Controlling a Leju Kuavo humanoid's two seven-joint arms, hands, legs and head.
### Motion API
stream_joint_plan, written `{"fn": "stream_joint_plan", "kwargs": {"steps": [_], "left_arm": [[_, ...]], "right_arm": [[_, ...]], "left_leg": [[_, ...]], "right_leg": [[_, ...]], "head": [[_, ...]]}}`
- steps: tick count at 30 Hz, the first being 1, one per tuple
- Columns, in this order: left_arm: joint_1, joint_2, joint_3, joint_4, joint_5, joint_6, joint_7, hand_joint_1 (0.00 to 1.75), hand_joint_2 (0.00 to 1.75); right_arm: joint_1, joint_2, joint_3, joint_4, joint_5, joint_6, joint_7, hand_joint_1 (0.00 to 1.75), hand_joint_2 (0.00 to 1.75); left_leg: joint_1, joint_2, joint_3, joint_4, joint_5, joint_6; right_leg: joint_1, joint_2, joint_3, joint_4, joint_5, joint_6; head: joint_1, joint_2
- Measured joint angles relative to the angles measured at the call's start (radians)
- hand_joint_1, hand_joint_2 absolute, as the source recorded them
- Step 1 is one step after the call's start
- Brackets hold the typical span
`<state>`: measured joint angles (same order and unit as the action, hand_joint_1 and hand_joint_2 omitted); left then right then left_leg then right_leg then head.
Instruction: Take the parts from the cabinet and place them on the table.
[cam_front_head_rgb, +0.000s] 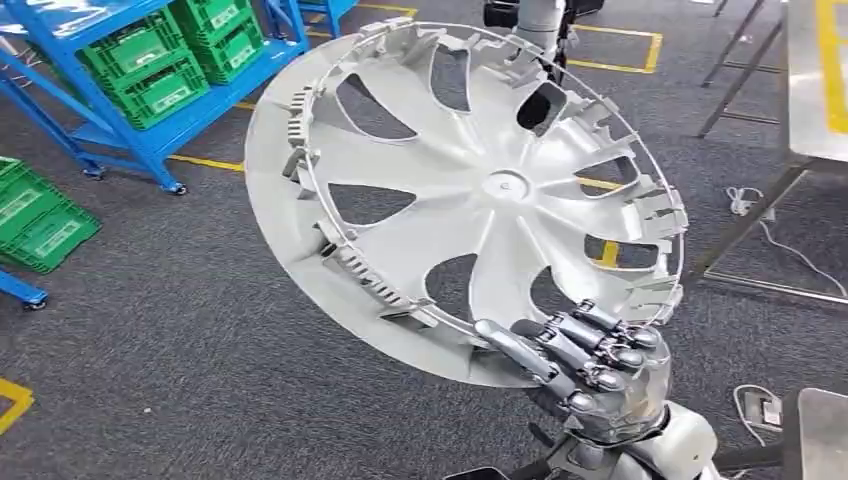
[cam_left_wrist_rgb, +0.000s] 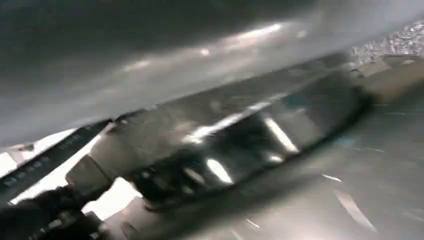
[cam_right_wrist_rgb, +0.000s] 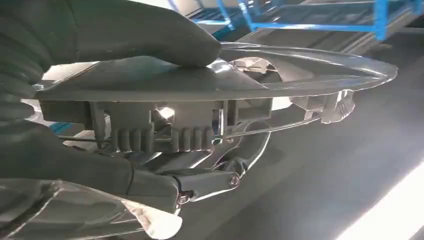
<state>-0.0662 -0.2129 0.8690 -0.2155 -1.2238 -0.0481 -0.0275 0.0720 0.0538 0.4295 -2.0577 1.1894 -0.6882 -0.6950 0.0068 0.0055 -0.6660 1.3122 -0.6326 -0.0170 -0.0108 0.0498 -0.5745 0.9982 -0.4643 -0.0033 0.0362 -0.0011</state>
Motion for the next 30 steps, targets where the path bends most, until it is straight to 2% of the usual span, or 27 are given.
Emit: {"fn": "stream_joint_plan", "kwargs": {"steps": [1, 2, 3, 4, 5, 7, 8, 9, 10, 11, 12, 13, 14, 15, 16, 18, 19, 20, 21, 22, 23, 30], "left_arm": [[0.0, 0.001, 0.0, 0.0, 0.0, 0.0, 0.0, 0.0, 0.0], [-0.001, 0.002, 0.0, 0.0, 0.001, 0.0, 0.0, 0.0, 0.0], [-0.002, 0.002, 0.0, 0.0, 0.001, 0.0, 0.0, 0.0, 0.0], [-0.002, 0.003, 0.0, 0.0, 0.002, 0.0, 0.0, 0.0, 0.0], [-0.002, 0.002, 0.0, 0.0, 0.002, 0.0, 0.0, 0.0, 0.0], [-0.005, 0.002, 0.0, 0.0, 0.002, 0.0, 0.0, 0.0, 0.0], [-0.004, 0.001, 0.0, 0.0, 0.003, 0.0, 0.0, 0.0, 0.0], [-0.005, -0.001, 0.0, 0.0, 0.003, 0.001, 0.0, 0.0, 0.0], [-0.008, 0.0, 0.0, 0.0, 0.003, 0.001, 0.0, 0.0, 0.0], [-0.007, -0.003, 0.0, 0.0, 0.003, 0.002, 0.0, 0.0, 0.0], [-0.005, -0.003, 0.0, 0.0, 0.004, 0.003, 0.0, 0.0, 0.0], [-0.003, -0.003, 0.0, 0.0, 0.004, 0.005, 0.0, 0.0, 0.0], [0.0, -0.001, 0.001, 0.0, 0.004, 0.008, 0.0, 0.0, 0.0], [0.0, 0.001, 0.002, 0.0, 0.004, 0.008, 0.0, 0.0, 0.0], [-0.001, 0.001, 0.002, 0.0, 0.004, 0.009, 0.0, 0.0, 0.0], [-0.005, -0.001, 0.003, 0.0, 0.004, 0.011, 0.0, 0.0, 0.0], [-0.006, -0.003, 0.003, 0.0, 0.004, 0.012, 0.0, 0.0, 0.0], [-0.007, -0.003, 0.003, 0.0, 0.004, 0.013, 0.0, 0.0, 0.0], [-0.006, -0.003, 0.003, 0.0, 0.004, 0.013, 0.0, 0.0, 0.0], [-0.005, -0.004, 0.003, 0.0, 0.004, 0.013, 0.0, 0.0, 0.0], [-0.004, -0.003, 0.003, 0.0, 0.003, 0.013, 0.002, 0.0, 0.0], [-0.004, -0.002, 0.003, 0.0, -0.001, 0.013, 0.003, 0.0, 0.0]], "right_arm": [[0.0, 0.0, 0.0, 0.0, 0.0, 0.0, 0.0, 1.75, 1.75], [0.0, 0.0, 0.0, 0.0, 0.0, 0.0, 0.0, 1.75, 1.75], [0.0, 0.0, 0.0, 0.0, 0.0, 0.0, 0.0, 1.75, 1.75], [0.0, 0.0, 0.0, 0.0, 0.0, 0.0, 0.0, 1.75, 1.75], [-0.002, 0.001, 0.0, 0.0, 0.001, 0.0, 0.0, 1.75, 1.75], [0.001, 0.001, 0.0, 0.0, 0.0, 0.0, 0.0, 1.75, 1.75], [0.002, 0.001, 0.0, 0.0, 0.0, 0.0, 0.0, 1.75, 1.75], [0.002, 0.001, 0.0, 0.0, 0.0, 0.0, 0.0, 1.75, 1.75], [0.001, 0.001, 0.0, 0.0, 0.0, 0.0, 0.0, 1.75, 1.75], [-0.001, 0.001, 0.0, 0.0, 0.0, 0.0, 0.0, 1.75, 1.75], [-0.002, 0.001, 0.0, 0.0, -0.001, 0.0, 0.0, 1.75, 1.75], [-0.002, 0.001, 0.0, 0.001, -0.002, 0.0, 0.0, 1.75, 1.75], [-0.002, 0.001, 0.0, 0.003, -0.004, 0.0, 0.0, 1.75, 1.75], [-0.001, 0.001, 0.0, 0.006, -0.007, 0.0, 0.0, 1.75, 1.75], [0.0, 0.001, 0.0, 0.008, -0.006, 0.0, 0.0, 1.75, 1.75], [0.0, 0.001, 0.0, 0.01, -0.003, 0.0, 0.001, 1.75, 1.75], [0.0, 0.001, 0.0, 0.01, 0.002, 0.0, 0.001, 1.75, 1.75], [-0.001, 0.002, 0.0, 0.01, 0.008, 0.0, 0.001, 1.75, 1.75], [-0.002, 0.002, 0.0, 0.01, 0.012, 0.0, 0.0, 1.75, 1.75], [-0.001, 0.002, 0.0, 0.01, 0.015, 0.0, 0.0, 1.75, 1.75], [-0.003, 0.002, 0.0, 0.01, 0.018, 0.0, 0.0, 1.75, 1.75], [-0.004, 0.002, -0.001, 0.01, 0.026, 0.0, 0.0, 1.75, 1.75]], "left_leg": [[0.001, -0.002, 0.021, -0.055, 0.044, 0.002], [0.002, -0.009, 0.057, -0.138, 0.094, 0.005], [0.006, -0.039, 0.097, -0.236, 0.144, 0.007], [0.011, -0.088, 0.111, -0.271, 0.144, 0.009], [0.014, -0.093, 0.119, -0.301, 0.134, 0.01], [0.006, -0.078, 0.114, -0.292, 0.134, 0.014], [0.006, -0.065, 0.115, -0.297, 0.139, 0.023], [0.012, -0.048, 0.117, -0.307, 0.146, 0.031], [0.01, -0.036, 0.117, -0.31, 0.15, 0.037], [0.007, -0.025, 0.115, -0.31, 0.149, 0.04], [0.004, -0.011, 0.114, -0.309, 0.149, 0.041], [0.0, 0.004, 0.113, -0.309, 0.149, 0.043], [-0.002, 0.013, 0.113, -0.309, 0.148, 0.044], [-0.003, 0.022, 0.113, -0.309, 0.148, 0.044], [-0.004, 0.027, 0.113, -0.308, 0.148, 0.044], [-0.006, 0.031, 0.115, -0.308, 0.148, 0.044], [-0.006, 0.032, 0.116, -0.308, 0.148, 0.042], [-0.014, 0.032, 0.11, -0.302, 0.147, 0.036], [-0.012, 0.032, 0.107, -0.304, 0.151, 0.031], [-0.013, 0.032, 0.106, -0.3, 0.149, 0.031], [-0.013, 0.031, 0.106, -0.301, 0.152, 0.041], [-0.011, 0.031, 0.108, -0.309, 0.158, 0.031]], "right_leg": [[-0.001, 0.015, 0.0, 0.002, 0.0, 0.0], [-0.001, 0.03, 0.001, 0.005, 0.0, 0.001], [-0.001, 0.044, 0.001, 0.008, -0.001, 0.003], [-0.001, 0.051, -0.003, 0.01, -0.001, 0.006], [0.002, 0.068, -0.013, 0.018, 0.0, 0.015], [-0.007, 0.085, -0.024, 0.011, 0.009, 0.031], [-0.008, 0.097, -0.027, 0.007, 0.014, 0.04], [-0.008, 0.099, -0.038, 0.008, 0.014, 0.043], [-0.001, 0.031, -0.05, 0.035, -0.008, 0.045], [0.0, -0.01, -0.076, 0.093, -0.045, 0.048], [-0.001, -0.032, -0.114, 0.178, -0.088, 0.051], [-0.001, -0.041, -0.15, 0.259, -0.121, 0.053], [-0.001, -0.044, -0.171, 0.31, -0.136, 0.054], [-0.001, -0.046, -0.167, 0.309, -0.124, 0.054], [-0.001, -0.047, -0.141, 0.268, -0.095, 0.052], [0.0, -0.054, -0.04, 0.096, -0.021, 0.042], [0.003, -0.063, 0.0, 0.021, -0.018, 0.035], [0.008, -0.067, 0.019, 0.003, -0.024, 0.031], [0.009, -0.066, 0.014, 0.005, -0.021, 0.029], [0.008, -0.064, 0.013, 0.002, -0.017, 0.03], [0.008, -0.064, 0.012, 0.002, -0.015, 0.033], [0.011, -0.064, 0.008, 0.007, -0.017, 0.026]], "head": [[-0.001, 0.0], [0.0, 0.0], [-0.001, 0.0], [0.0, 0.0], [0.0, 0.0], [-0.001, 0.0], [0.0, 0.0], [0.0, 0.0], [0.005, 0.0], [0.012, 0.0], [0.011, 0.0], [0.011, 0.0], [0.011, 0.0], [0.011, 0.0], [0.011, 0.0], [0.011, 0.0], [0.011, 0.0], [0.01, 0.0], [0.01, 0.0], [0.01, 0.0], [0.01, 0.0], [0.01, 0.0]]}}
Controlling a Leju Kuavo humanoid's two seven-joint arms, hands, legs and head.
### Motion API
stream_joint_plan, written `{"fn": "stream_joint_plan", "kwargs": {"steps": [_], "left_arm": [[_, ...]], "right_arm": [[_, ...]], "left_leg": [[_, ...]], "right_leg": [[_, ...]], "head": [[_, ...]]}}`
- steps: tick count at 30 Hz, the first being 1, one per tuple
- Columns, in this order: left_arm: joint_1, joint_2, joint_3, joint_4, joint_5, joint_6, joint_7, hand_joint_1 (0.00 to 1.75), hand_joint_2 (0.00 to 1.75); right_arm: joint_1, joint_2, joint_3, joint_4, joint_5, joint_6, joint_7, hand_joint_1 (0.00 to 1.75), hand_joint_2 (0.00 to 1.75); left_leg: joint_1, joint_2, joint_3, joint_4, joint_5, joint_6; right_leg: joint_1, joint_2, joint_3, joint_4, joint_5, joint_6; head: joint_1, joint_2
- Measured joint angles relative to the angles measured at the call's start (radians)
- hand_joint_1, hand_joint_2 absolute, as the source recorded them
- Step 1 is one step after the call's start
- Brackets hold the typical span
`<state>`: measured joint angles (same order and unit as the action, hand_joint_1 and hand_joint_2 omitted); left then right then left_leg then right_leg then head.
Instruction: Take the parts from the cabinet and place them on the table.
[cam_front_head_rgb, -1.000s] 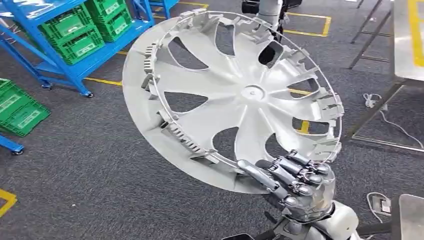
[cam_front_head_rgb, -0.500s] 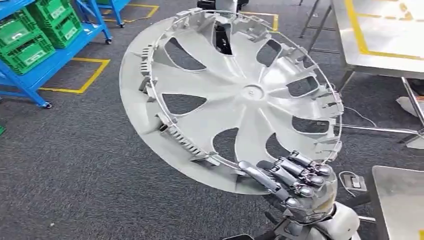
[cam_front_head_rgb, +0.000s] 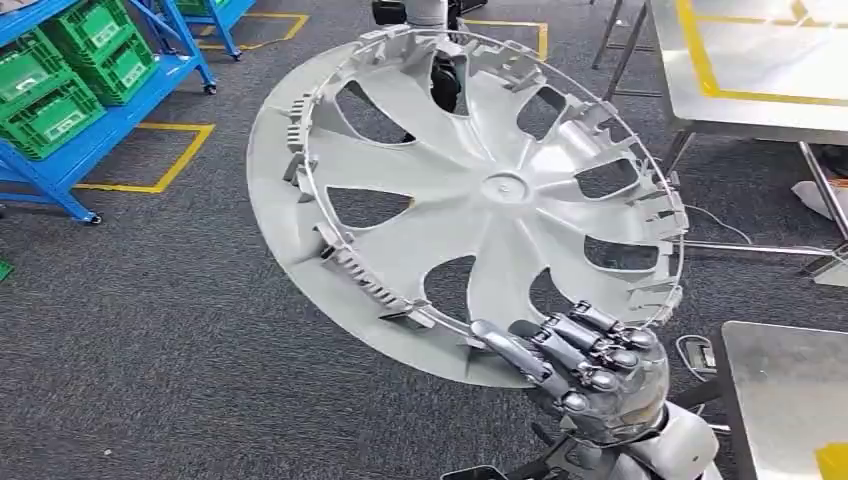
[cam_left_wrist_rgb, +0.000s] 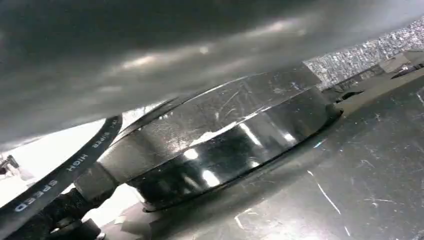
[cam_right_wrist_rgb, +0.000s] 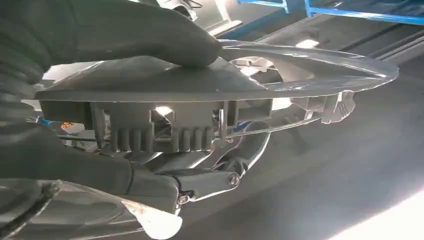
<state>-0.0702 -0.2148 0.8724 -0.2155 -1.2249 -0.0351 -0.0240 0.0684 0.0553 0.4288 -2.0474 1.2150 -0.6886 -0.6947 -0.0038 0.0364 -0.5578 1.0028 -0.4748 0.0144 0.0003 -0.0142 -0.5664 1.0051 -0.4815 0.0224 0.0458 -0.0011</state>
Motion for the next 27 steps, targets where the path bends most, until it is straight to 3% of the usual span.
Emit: {"fn": "stream_joint_plan", "kwargs": {"steps": [8, 16, 23, 25, 27], "left_arm": [[0.0, 0.0, 0.0, 0.0, -0.002, 0.01, 0.006, 0.0, 0.0], [0.0, 0.001, 0.0, 0.0, -0.003, 0.01, 0.009, 0.0, 0.0], [0.0, 0.005, 0.0, 0.0, -0.003, 0.01, 0.012, 0.0, 0.0], [-0.002, 0.004, 0.0, 0.0, -0.003, 0.01, 0.013, 0.0, 0.0], [-0.003, 0.004, 0.0, 0.0, -0.003, 0.007, 0.013, 0.0, 0.0]], "right_arm": [[0.0, 0.0, 0.0, 0.0, 0.011, 0.0, -0.001, 1.75, 1.75], [0.0, 0.0, 0.0, 0.0, 0.011, 0.0, -0.001, 1.75, 1.75], [-0.001, 0.003, 0.0, -0.001, 0.011, 0.0, -0.001, 1.75, 1.75], [-0.003, 0.003, 0.0, -0.002, 0.01, 0.0, 0.0, 1.75, 1.75], [-0.003, 0.003, 0.0, -0.002, 0.01, 0.0, -0.001, 1.75, 1.75]], "left_leg": [[0.001, 0.0, -0.001, -0.001, 0.002, -0.008], [-0.001, 0.0, -0.002, -0.001, 0.003, -0.009], [-0.004, -0.001, -0.005, -0.005, 0.008, 0.012], [0.005, 0.002, 0.002, -0.024, 0.022, 0.018], [0.005, 0.002, -0.004, -0.023, 0.024, 0.02]], "right_leg": [[0.0, 0.0, -0.001, 0.001, 0.0, -0.005], [-0.001, 0.0, -0.001, 0.001, 0.002, -0.005], [-0.004, -0.003, 0.0, -0.005, 0.011, 0.01], [-0.007, 0.007, -0.026, 0.039, -0.032, 0.017], [-0.014, 0.011, -0.097, 0.198, -0.111, 0.026]], "head": [[0.0, 0.0], [0.0, 0.0], [0.0, 0.0], [0.003, 0.0], [0.003, 0.0]]}}
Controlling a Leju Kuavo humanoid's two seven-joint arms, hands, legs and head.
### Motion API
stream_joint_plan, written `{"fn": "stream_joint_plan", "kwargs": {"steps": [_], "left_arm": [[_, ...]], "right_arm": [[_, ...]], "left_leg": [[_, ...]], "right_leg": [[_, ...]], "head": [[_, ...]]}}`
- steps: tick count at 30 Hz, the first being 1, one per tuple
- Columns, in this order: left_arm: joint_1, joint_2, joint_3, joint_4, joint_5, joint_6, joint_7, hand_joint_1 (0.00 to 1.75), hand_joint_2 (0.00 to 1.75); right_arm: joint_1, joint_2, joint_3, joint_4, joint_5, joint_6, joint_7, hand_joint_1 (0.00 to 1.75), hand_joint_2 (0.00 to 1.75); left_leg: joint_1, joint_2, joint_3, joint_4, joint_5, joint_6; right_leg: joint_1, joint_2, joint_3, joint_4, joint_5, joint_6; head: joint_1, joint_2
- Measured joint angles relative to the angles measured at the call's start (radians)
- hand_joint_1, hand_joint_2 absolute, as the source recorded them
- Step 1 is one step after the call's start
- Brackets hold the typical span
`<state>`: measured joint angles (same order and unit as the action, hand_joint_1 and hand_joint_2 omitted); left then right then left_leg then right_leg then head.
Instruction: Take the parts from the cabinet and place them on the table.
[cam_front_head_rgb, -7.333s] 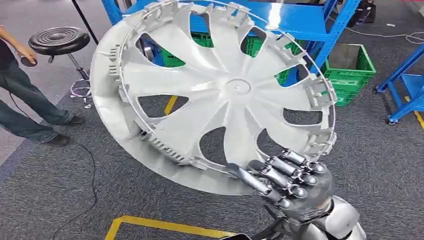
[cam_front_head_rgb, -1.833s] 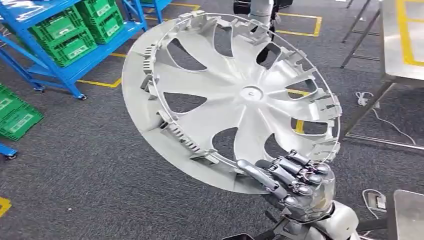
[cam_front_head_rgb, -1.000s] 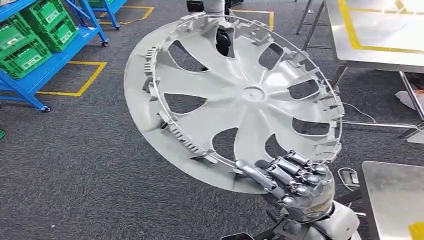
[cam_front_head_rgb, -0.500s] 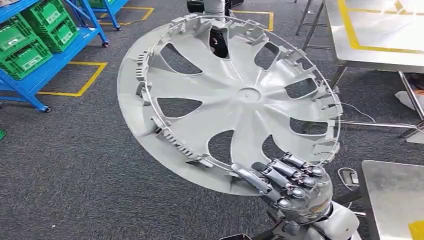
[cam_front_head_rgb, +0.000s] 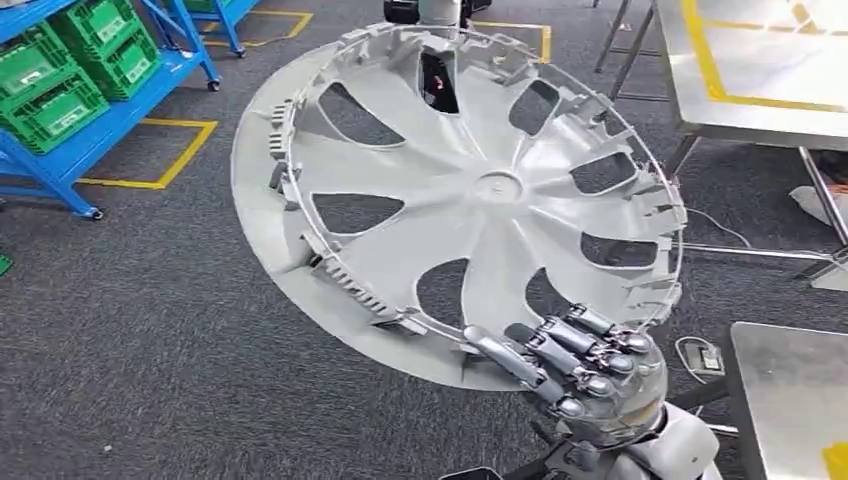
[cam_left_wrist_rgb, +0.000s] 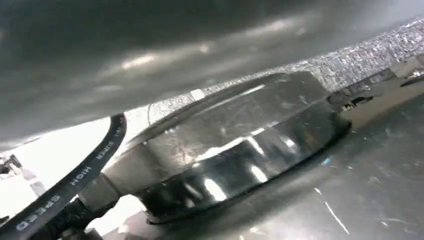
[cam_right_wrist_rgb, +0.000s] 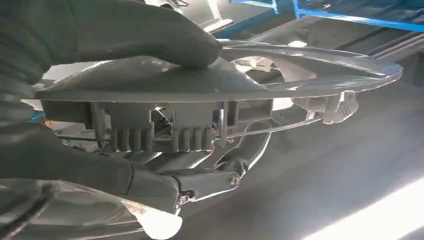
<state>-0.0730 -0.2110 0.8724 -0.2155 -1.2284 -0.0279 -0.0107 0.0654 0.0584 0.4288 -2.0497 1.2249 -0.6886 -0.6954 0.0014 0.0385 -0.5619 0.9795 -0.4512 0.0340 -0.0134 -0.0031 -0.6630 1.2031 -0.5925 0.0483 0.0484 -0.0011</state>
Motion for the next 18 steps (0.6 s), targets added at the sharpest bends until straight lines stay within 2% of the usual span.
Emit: {"fn": "stream_joint_plan", "kwargs": {"steps": [1, 2, 3, 4, 5, 6, 7, 8, 11, 12, 13, 14, 16, 17, 18], "left_arm": [[0.001, 0.0, 0.0, 0.0, 0.0, 0.0, 0.0, 0.0, 0.0], [0.002, 0.001, 0.0, 0.0, 0.0, 0.0, 0.001, 0.0, 0.0], [0.002, 0.001, 0.0, 0.0, 0.0, 0.0, 0.002, 0.0, 0.0], [0.002, 0.001, 0.0, 0.0, 0.0, 0.0, 0.002, 0.0, 0.0], [0.002, 0.0, 0.0, 0.0, 0.0, 0.0, 0.002, 0.0, 0.0], [0.002, 0.001, 0.0, 0.0, 0.0, 0.0, 0.002, 0.0, 0.0], [0.002, 0.005, 0.0, 0.0, 0.0, -0.001, 0.002, 0.0, 0.0], [0.002, 0.004, 0.0, 0.0, 0.0, -0.001, 0.002, 0.0, 0.0], [0.003, 0.004, 0.0, 0.0, 0.0, -0.001, 0.005, 0.0, 0.0], [0.003, 0.003, 0.0, 0.0, 0.0, -0.001, 0.005, 0.0, 0.0], [0.003, 0.003, 0.0, 0.0, 0.0, -0.001, 0.005, 0.0, 0.0], [0.003, 0.003, 0.0, 0.0, 0.0, -0.001, 0.005, 0.0, 0.0], [0.005, 0.003, 0.0, 0.0, 0.0, -0.001, 0.006, 0.0, 0.0], [0.006, 0.003, 0.0, 0.0, 0.0, -0.001, 0.007, 0.0, 0.0], [0.007, 0.003, 0.0, 0.0, 0.0, -0.001, 0.007, 0.0, 0.0]], "right_arm": [[0.0, 0.0, 0.0, 0.0, 0.0, 0.0, 0.0, 1.75, 1.75], [0.001, 0.0, 0.0, 0.0, 0.0, 0.0, 0.0, 1.75, 1.75], [0.002, 0.0, 0.0, 0.0, 0.0, 0.0, 0.0, 1.75, 1.75], [0.002, 0.0, 0.0, 0.0, 0.0, 0.0, 0.0, 1.75, 1.75], [0.002, 0.0, 0.0, 0.0, 0.0, 0.0, 0.0, 1.75, 1.75], [0.001, 0.0, 0.0, 0.0, -0.001, 0.0, 0.0, 1.75, 1.75], [-0.002, 0.0, 0.0, 0.0, -0.001, 0.0, 0.0, 1.75, 1.75], [-0.002, 0.0, 0.001, -0.001, -0.003, 0.0, 0.0, 1.75, 1.75], [0.0, 0.0, 0.001, 0.0, -0.005, 0.0, 0.0, 1.75, 1.75], [0.0, 0.0, 0.001, 0.0, -0.006, 0.0, 0.0, 1.75, 1.75], [-0.002, 0.001, 0.001, 0.0, -0.006, 0.0, 0.001, 1.75, 1.75], [-0.002, 0.002, 0.001, 0.0, -0.006, 0.0, 0.001, 1.75, 1.75], [-0.003, 0.003, 0.001, 0.0, -0.006, 0.0, 0.0, 1.75, 1.75], [-0.003, 0.003, 0.001, 0.0, -0.006, 0.0, 0.0, 1.75, 1.75], [-0.003, 0.003, 0.001, 0.0, -0.006, 0.0, 0.0, 1.75, 1.75]], "left_leg": [[0.0, 0.0, -0.001, 0.001, 0.001, -0.001], [0.0, 0.0, -0.003, 0.002, 0.001, -0.002], [0.002, 0.0, -0.003, 0.004, 0.002, -0.004], [0.004, 0.0, -0.004, 0.007, 0.0, -0.007], [0.008, -0.001, -0.004, 0.012, -0.002, -0.013], [0.011, -0.001, -0.004, 0.019, -0.006, -0.022], [0.005, -0.002, -0.01, 0.026, -0.009, -0.034], [0.004, -0.002, -0.016, 0.036, -0.008, -0.04], [0.011, 0.0, -0.019, 0.033, 0.001, -0.055], [0.014, -0.005, -0.024, 0.039, -0.01, -0.061], [0.015, -0.015, -0.034, 0.068, -0.043, -0.062], [0.014, -0.021, -0.057, 0.128, -0.087, -0.061], [0.013, -0.029, -0.122, 0.296, -0.17, -0.059], [0.013, -0.03, -0.137, 0.344, -0.184, -0.055], [0.01, -0.03, -0.129, 0.34, -0.174, -0.05]], "right_leg": [[-0.003, 0.0, -0.032, 0.071, -0.026, 0.005], [-0.005, 0.0, -0.048, 0.106, -0.03, 0.008], [-0.009, -0.001, -0.039, 0.091, -0.009, 0.012], [-0.014, -0.001, -0.007, 0.031, 0.029, 0.015], [-0.019, -0.003, 0.043, -0.064, 0.074, 0.02], [-0.025, -0.01, 0.092, -0.153, 0.106, 0.025], [-0.014, -0.013, 0.108, -0.181, 0.081, 0.029], [-0.017, -0.003, 0.108, -0.182, 0.091, 0.004], [-0.008, 0.003, 0.096, -0.175, 0.097, -0.018], [-0.011, 0.002, 0.095, -0.179, 0.103, -0.028], [-0.009, 0.003, 0.092, -0.179, 0.105, -0.035], [-0.007, 0.003, 0.087, -0.179, 0.108, -0.041], [0.001, 0.005, 0.076, -0.178, 0.114, -0.051], [0.005, 0.007, 0.072, -0.178, 0.116, -0.055], [0.008, 0.01, 0.069, -0.178, 0.119, -0.057]], "head": [[-0.001, 0.0], [0.0, 0.0], [0.0, 0.0], [0.0, 0.0], [0.0, 0.0], [0.0, 0.0], [0.004, 0.0], [0.0, 0.0], [0.002, 0.0], [0.001, 0.0], [0.0, 0.0], [-0.001, 0.0], [-0.002, 0.0], [-0.002, 0.0], [-0.002, 0.0]]}}
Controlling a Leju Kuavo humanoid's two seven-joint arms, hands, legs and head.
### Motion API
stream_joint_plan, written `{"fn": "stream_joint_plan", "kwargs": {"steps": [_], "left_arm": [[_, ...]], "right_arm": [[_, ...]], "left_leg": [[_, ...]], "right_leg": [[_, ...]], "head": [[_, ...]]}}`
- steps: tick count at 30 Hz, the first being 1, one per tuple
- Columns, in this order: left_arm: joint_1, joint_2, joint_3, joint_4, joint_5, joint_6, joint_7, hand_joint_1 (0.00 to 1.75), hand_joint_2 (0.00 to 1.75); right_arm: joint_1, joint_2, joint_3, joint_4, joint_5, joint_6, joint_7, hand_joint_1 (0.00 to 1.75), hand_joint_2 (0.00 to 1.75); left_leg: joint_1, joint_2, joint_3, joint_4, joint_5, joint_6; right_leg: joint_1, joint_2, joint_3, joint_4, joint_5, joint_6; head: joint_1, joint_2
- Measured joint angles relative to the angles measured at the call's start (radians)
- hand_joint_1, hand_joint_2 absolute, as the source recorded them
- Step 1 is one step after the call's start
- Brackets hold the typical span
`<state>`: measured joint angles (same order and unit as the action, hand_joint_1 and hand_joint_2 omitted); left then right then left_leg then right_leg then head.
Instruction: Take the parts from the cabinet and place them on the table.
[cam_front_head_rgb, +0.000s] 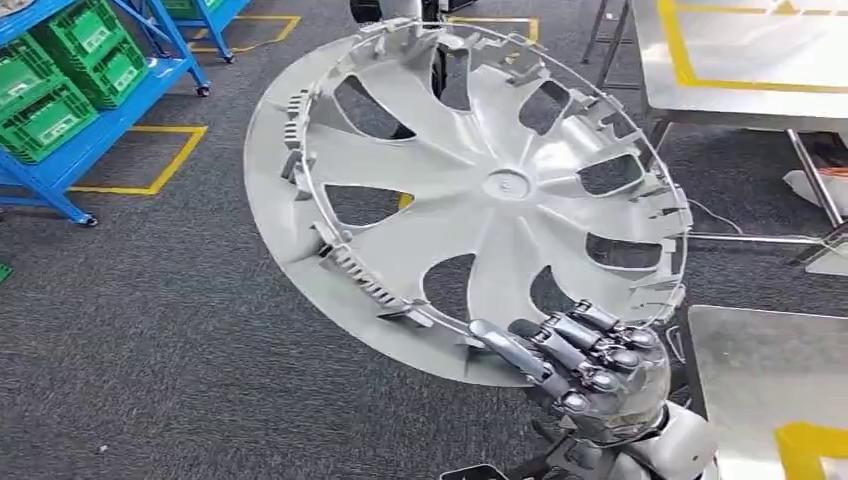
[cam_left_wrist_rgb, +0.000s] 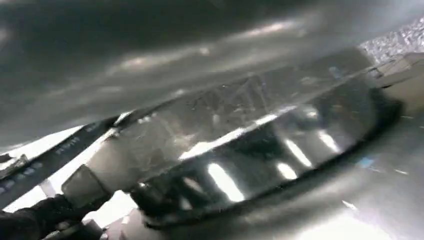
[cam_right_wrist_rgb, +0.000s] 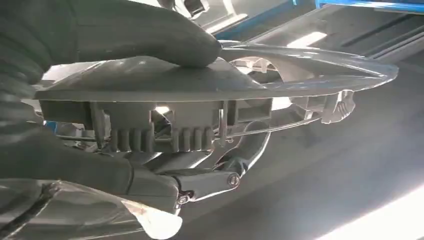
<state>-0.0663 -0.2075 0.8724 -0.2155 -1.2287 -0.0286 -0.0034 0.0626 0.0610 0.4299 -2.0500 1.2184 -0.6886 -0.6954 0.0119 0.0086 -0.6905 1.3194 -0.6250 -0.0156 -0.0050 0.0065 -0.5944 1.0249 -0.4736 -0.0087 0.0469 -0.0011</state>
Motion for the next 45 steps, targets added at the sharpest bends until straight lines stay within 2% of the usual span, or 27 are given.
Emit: {"fn": "stream_joint_plan", "kwargs": {"steps": [1, 3, 4, 5, 8, 9, 11, 13, 14, 15, 16, 21, 22, 23, 24, 26, 28, 30, 31, 32, 34, 36, 37, 40, 42, 43, 45], "left_arm": [[0.0, 0.0, 0.0, 0.0, 0.0, 0.0, 0.0, 0.0, 0.0], [0.0, 0.002, 0.0, 0.0, 0.0, 0.0, 0.0, 0.0, 0.0], [-0.001, 0.004, 0.0, 0.0, 0.0, 0.0, 0.0, 0.0, 0.0], [-0.003, 0.006, 0.0, 0.0, 0.0, 0.0, 0.0, 0.0, 0.0], [-0.002, 0.006, 0.0, 0.0, 0.0, 0.0, 0.0, 0.0, 0.0], [-0.002, 0.005, 0.0, 0.0, 0.0, 0.002, 0.0, 0.0, 0.0], [-0.004, 0.004, 0.0, 0.0, 0.0, 0.002, -0.001, 0.0, 0.0], [-0.003, 0.003, 0.0, 0.0, 0.0, 0.002, -0.002, 0.0, 0.0], [-0.003, 0.003, 0.0, 0.0, 0.0, 0.002, -0.002, 0.0, 0.0], [-0.002, 0.003, 0.0, 0.0, 0.0, 0.003, -0.002, 0.0, 0.0], [-0.002, 0.003, 0.0, 0.0, 0.0, 0.003, -0.002, 0.0, 0.0], [-0.003, 0.003, 0.0, 0.0, 0.0, 0.003, -0.002, 0.0, 0.0], [-0.003, 0.003, 0.0, 0.0, 0.0, 0.003, -0.002, 0.0, 0.0], [-0.003, 0.003, 0.0, 0.0, 0.0, 0.003, -0.002, 0.0, 0.0], [-0.004, 0.002, 0.0, 0.0, 0.0, 0.004, -0.002, 0.0, 0.0], [-0.003, 0.002, 0.0, 0.0, 0.0, 0.004, -0.002, 0.0, 0.0], [-0.003, 0.002, 0.0, 0.0, 0.0, 0.005, -0.002, 0.0, 0.0], [-0.003, 0.003, 0.0, 0.0, 0.0, 0.005, -0.002, 0.0, 0.0], [-0.002, 0.003, 0.0, 0.0, 0.0, 0.005, -0.002, 0.0, 0.0], [-0.002, 0.003, 0.0, 0.0, 0.0, 0.005, -0.002, 0.0, 0.0], [-0.002, 0.003, 0.0, 0.0, 0.0, 0.005, -0.002, 0.0, 0.0], [-0.003, 0.003, 0.0, 0.0, 0.0, 0.006, -0.002, 0.0, 0.0], [-0.004, 0.003, 0.0, 0.0, 0.0, 0.006, -0.002, 0.0, 0.0], [-0.002, 0.003, 0.0, 0.0, 0.0, 0.006, -0.003, 0.0, 0.0], [-0.002, 0.003, 0.0, 0.0, 0.0, 0.007, -0.003, 0.0, 0.0], [-0.004, 0.003, 0.0, 0.0, 0.0, 0.007, -0.003, 0.0, 0.0], [-0.005, 0.002, 0.0, 0.0, 0.0, 0.006, -0.003, 0.0, 0.0]], "right_arm": [[0.0, 0.0, 0.0, 0.0, 0.0, 0.0, 0.0, 1.75, 1.75], [0.0, 0.0, 0.0, 0.0, 0.0, 0.0, 0.0, 1.75, 1.75], [-0.001, 0.0, 0.0, 0.0, 0.0, 0.0, 0.0, 1.75, 1.75], [-0.002, 0.0, 0.0, 0.0, 0.0, 0.0, 0.0, 1.75, 1.75], [-0.004, 0.001, 0.001, 0.0, 0.0, 0.0, 0.0, 1.75, 1.75], [-0.004, 0.002, 0.001, 0.0, 0.0, 0.0, 0.0, 1.75, 1.75], [-0.007, 0.002, 0.001, 0.0, 0.0, 0.0, 0.0, 1.75, 1.75], [-0.008, 0.002, 0.001, 0.0, 0.001, 0.0, 0.0, 1.75, 1.75], [-0.008, 0.002, 0.001, 0.0, 0.001, 0.0, 0.0, 1.75, 1.75], [-0.006, 0.002, 0.001, 0.0, 0.001, 0.0, 0.0, 1.75, 1.75], [-0.006, 0.002, 0.001, 0.0, 0.001, 0.0, 0.0, 1.75, 1.75], [-0.007, 0.002, 0.001, 0.0, 0.001, 0.0, 0.0, 1.75, 1.75], [-0.007, 0.002, 0.001, 0.0, 0.001, 0.0, 0.0, 1.75, 1.75], [-0.007, 0.002, 0.001, 0.0, 0.001, 0.0, 0.0, 1.75, 1.75], [-0.01, 0.002, 0.001, 0.0, 0.001, 0.0, 0.0, 1.75, 1.75], [-0.009, 0.003, 0.001, 0.0, 0.001, 0.0, 0.0, 1.75, 1.75], [-0.011, 0.004, 0.001, 0.0, 0.001, 0.0, 0.0, 1.75, 1.75], [-0.01, 0.005, 0.001, 0.0, 0.001, 0.0, 0.0, 1.75, 1.75], [-0.01, 0.005, 0.001, 0.0, 0.001, 0.0, 0.0, 1.75, 1.75], [-0.01, 0.005, 0.001, 0.0, 0.001, 0.0, 0.0, 1.75, 1.75], [-0.009, 0.005, 0.001, 0.0, 0.001, 0.0, 0.0, 1.75, 1.75], [-0.009, 0.005, 0.001, 0.0, 0.001, 0.0, 0.0, 1.75, 1.75], [-0.009, 0.006, 0.001, 0.0, 0.001, 0.0, 0.0, 1.75, 1.75], [-0.011, 0.007, 0.001, 0.0, 0.002, 0.0, 0.0, 1.75, 1.75], [-0.01, 0.008, 0.002, 0.0, 0.003, 0.0, 0.0, 1.75, 1.75], [-0.01, 0.008, 0.002, 0.0, 0.004, 0.0, 0.0, 1.75, 1.75], [-0.011, 0.008, 0.002, 0.0, 0.005, 0.0, 0.0, 1.75, 1.75]], "left_leg": [[-0.003, 0.0, 0.026, -0.042, 0.027, 0.006], [-0.014, -0.005, 0.127, -0.219, 0.107, 0.023], [-0.02, -0.016, 0.162, -0.289, 0.113, 0.033], [-0.021, -0.017, 0.168, -0.309, 0.111, 0.036], [-0.026, -0.015, 0.161, -0.308, 0.119, 0.037], [-0.017, -0.012, 0.162, -0.323, 0.133, 0.042], [-0.017, -0.007, 0.155, -0.328, 0.143, 0.05], [-0.018, -0.002, 0.144, -0.328, 0.15, 0.052], [-0.018, 0.001, 0.138, -0.327, 0.153, 0.052], [-0.018, 0.002, 0.134, -0.327, 0.157, 0.05], [-0.018, 0.002, 0.132, -0.327, 0.159, 0.049], [-0.018, 0.002, 0.131, -0.327, 0.16, 0.049], [-0.017, 0.002, 0.129, -0.325, 0.162, 0.047], [-0.017, 0.002, 0.129, -0.325, 0.162, 0.046], [-0.023, 0.004, 0.115, -0.313, 0.17, 0.026], [-0.02, 0.005, 0.112, -0.312, 0.177, 0.014], [-0.017, -0.001, 0.088, -0.247, 0.11, 0.004], [-0.013, -0.002, 0.03, -0.094, 0.023, -0.003], [-0.013, -0.002, 0.008, -0.031, -0.003, -0.004], [-0.012, -0.002, 0.004, -0.007, -0.007, -0.005], [-0.012, -0.002, 0.061, -0.096, 0.05, -0.002], [-0.012, -0.004, 0.165, -0.277, 0.123, 0.006], [-0.013, -0.01, 0.186, -0.315, 0.105, 0.01], [-0.019, -0.01, 0.173, -0.318, 0.117, 0.02], [-0.013, -0.005, 0.17, -0.332, 0.135, 0.038], [-0.015, -0.005, 0.165, -0.334, 0.141, 0.043], [-0.016, -0.003, 0.151, -0.333, 0.149, 0.052]], "right_leg": [[0.003, 0.003, -0.002, 0.0, 0.003, -0.001], [0.004, 0.007, -0.002, 0.0, 0.007, 0.001], [0.002, 0.007, -0.003, 0.0, 0.01, 0.003], [0.009, 0.009, -0.008, 0.004, 0.012, 0.008], [0.001, 0.01, -0.014, -0.002, 0.025, 0.027], [0.003, 0.009, -0.018, 0.002, 0.022, 0.032], [0.001, 0.002, -0.053, 0.07, -0.041, 0.04], [-0.001, 0.002, -0.113, 0.225, -0.12, 0.048], [-0.002, 0.001, -0.134, 0.282, -0.141, 0.052], [-0.005, 0.001, -0.133, 0.295, -0.138, 0.055], [-0.007, 0.0, -0.116, 0.274, -0.123, 0.056], [-0.007, 0.0, -0.11, 0.265, -0.118, 0.057], [-0.009, -0.004, -0.055, 0.179, -0.077, 0.057], [-0.009, -0.005, -0.041, 0.156, -0.068, 0.057], [-0.006, -0.01, 0.058, -0.017, -0.036, 0.038], [-0.006, -0.008, 0.052, -0.02, -0.026, 0.022], [-0.008, -0.011, 0.046, -0.022, -0.015, 0.006], [-0.005, -0.011, 0.033, -0.021, -0.008, -0.003], [-0.004, -0.01, 0.026, -0.02, -0.005, -0.004], [-0.004, -0.009, 0.02, -0.019, -0.001, -0.003], [-0.004, -0.007, 0.011, -0.016, 0.005, 0.0], [-0.004, -0.005, 0.01, -0.014, 0.009, 0.005], [-0.001, -0.006, 0.007, -0.013, 0.013, 0.011], [-0.003, -0.006, -0.002, -0.013, 0.024, 0.028], [-0.006, -0.005, -0.014, -0.006, 0.019, 0.039], [-0.005, -0.007, -0.029, 0.023, -0.013, 0.043], [-0.006, -0.006, -0.084, 0.167, -0.103, 0.049]], "head": [[0.0, 0.0], [0.0, 0.0], [0.0, 0.0], [0.001, 0.0], [0.0, 0.0], [0.001, 0.0], [0.003, 0.0], [0.002, 0.0], [0.003, 0.0], [0.002, 0.0], [0.002, 0.0], [0.002, 0.0], [0.003, 0.0], [0.003, 0.0], [0.0, 0.0], [0.001, 0.0], [-0.004, 0.0], [-0.004, 0.0], [-0.004, 0.0], [-0.004, 0.0], [-0.004, 0.0], [-0.004, 0.0], [-0.003, 0.0], [-0.003, 0.0], [-0.004, 0.0], [0.0, 0.0], [0.002, 0.0]]}}
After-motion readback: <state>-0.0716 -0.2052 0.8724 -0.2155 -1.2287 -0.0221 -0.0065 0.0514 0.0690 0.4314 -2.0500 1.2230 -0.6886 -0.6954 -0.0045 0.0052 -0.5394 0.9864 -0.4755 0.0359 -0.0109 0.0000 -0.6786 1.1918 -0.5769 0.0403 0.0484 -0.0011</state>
